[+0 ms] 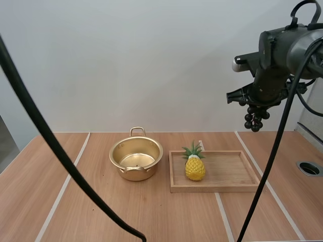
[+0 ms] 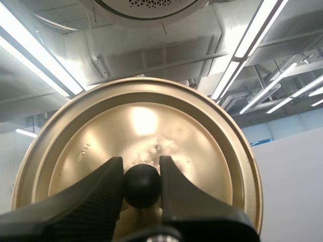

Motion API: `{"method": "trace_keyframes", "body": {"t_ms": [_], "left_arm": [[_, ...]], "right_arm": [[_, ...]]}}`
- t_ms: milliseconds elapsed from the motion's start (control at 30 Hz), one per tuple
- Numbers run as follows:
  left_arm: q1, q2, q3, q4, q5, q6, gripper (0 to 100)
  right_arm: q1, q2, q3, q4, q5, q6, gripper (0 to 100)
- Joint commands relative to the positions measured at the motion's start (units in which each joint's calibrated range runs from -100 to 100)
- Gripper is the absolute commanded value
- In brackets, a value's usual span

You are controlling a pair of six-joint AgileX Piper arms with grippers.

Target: Open the pot, put the grape inside, and close it

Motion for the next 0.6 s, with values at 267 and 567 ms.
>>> {"method": "trace_keyframes", "body": {"t_ms": [267, 567], "left_arm": [[-0.06, 0.2, -0.2, 0.3, 2.6, -0.3, 0], [-0.06, -0.1, -0.2, 0.3, 2.8, -0.3, 0]], "right_arm": [[-0.2, -2.2, -15.4, 2.7, -12.0, -1.7, 0], [-0.1, 3.1, -27.2, 34.8, 4.2, -28.2, 0]]}}
